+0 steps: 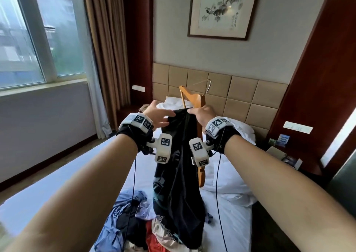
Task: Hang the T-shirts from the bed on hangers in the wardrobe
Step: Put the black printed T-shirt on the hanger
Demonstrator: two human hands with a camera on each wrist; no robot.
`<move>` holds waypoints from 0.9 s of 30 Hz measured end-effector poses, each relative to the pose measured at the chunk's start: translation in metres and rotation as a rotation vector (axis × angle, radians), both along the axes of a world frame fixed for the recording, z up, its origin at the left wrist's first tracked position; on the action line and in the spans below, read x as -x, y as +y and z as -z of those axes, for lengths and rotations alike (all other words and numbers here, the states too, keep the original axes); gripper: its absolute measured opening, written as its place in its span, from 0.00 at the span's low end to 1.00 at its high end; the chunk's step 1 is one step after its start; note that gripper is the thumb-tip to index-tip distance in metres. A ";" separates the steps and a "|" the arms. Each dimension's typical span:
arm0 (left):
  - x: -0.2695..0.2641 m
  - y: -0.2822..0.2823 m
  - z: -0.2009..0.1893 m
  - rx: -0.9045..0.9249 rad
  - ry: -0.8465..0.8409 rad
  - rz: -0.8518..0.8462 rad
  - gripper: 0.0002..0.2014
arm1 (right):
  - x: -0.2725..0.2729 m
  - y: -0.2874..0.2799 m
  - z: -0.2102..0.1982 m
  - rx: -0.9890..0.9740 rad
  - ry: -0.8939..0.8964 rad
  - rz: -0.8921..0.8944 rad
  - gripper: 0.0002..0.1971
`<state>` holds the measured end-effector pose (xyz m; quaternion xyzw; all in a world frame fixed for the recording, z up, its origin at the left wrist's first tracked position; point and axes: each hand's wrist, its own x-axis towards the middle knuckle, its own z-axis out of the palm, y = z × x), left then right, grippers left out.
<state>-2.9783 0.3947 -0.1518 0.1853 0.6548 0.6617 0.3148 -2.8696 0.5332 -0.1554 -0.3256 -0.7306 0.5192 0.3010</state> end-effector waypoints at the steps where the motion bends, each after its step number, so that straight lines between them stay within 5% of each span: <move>1: -0.003 -0.002 -0.004 0.036 0.031 0.048 0.42 | 0.001 0.000 0.000 -0.006 -0.005 0.011 0.16; 7: -0.006 -0.005 -0.007 0.257 0.123 0.302 0.08 | 0.016 -0.001 -0.003 -0.023 -0.018 0.062 0.17; 17: 0.031 0.009 0.008 0.561 0.689 0.511 0.19 | 0.052 -0.010 -0.009 -0.022 0.002 0.118 0.13; 23: 0.061 0.006 0.011 0.453 0.915 0.520 0.12 | 0.077 -0.018 -0.011 -0.009 -0.006 0.153 0.16; 27: 0.085 0.003 0.013 0.291 0.872 0.450 0.07 | 0.094 -0.023 -0.014 -0.033 -0.029 0.159 0.10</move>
